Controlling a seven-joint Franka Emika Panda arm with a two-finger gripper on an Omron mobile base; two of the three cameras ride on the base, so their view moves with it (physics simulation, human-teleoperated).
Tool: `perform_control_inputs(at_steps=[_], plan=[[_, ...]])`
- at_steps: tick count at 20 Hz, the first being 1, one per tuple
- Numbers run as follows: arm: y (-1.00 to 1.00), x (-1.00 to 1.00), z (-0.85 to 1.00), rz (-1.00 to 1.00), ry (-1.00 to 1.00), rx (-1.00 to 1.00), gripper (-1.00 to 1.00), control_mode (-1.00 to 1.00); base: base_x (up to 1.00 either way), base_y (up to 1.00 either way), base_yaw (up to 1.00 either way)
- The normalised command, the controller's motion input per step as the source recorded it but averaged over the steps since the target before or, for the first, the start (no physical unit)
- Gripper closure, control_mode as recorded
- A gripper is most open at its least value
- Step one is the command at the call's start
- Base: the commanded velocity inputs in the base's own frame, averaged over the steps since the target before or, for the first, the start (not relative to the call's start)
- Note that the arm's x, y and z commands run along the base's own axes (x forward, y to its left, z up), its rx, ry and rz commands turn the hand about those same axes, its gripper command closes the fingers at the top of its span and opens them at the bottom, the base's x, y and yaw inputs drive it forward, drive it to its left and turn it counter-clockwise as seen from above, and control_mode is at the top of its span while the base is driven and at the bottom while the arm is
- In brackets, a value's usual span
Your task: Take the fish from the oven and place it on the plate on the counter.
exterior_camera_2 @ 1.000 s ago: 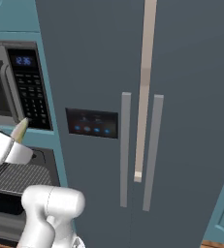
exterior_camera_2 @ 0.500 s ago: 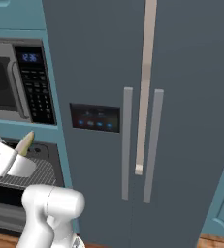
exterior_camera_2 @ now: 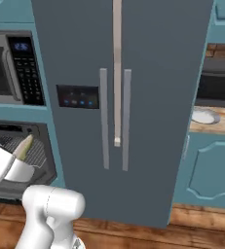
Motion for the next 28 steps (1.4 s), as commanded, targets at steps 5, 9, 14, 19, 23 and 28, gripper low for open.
perform_control_inputs(at_steps=[5, 9, 14, 19, 23, 28], plan=[[0.0, 0.0, 0.0, 0.0, 0.0, 0.0, 1.0, 1.0, 0.05, -0.88, -0.28], [0.0, 0.0, 0.0, 0.0, 0.0, 0.0, 1.0, 1.0, 0.0, -0.87, -0.16], [0.0, 0.0, 0.0, 0.0, 0.0, 0.0, 1.0, 1.0, 0.06, -0.76, 0.04], [0.0, 0.0, 0.0, 0.0, 0.0, 0.0, 1.0, 1.0, 0.22, -0.92, 0.33], [0.0, 0.0, 0.0, 0.0, 0.0, 0.0, 1.0, 1.0, 0.41, -0.68, 0.3], [0.0, 0.0, 0.0, 0.0, 0.0, 0.0, 1.0, 1.0, 0.85, -0.12, 0.15]])
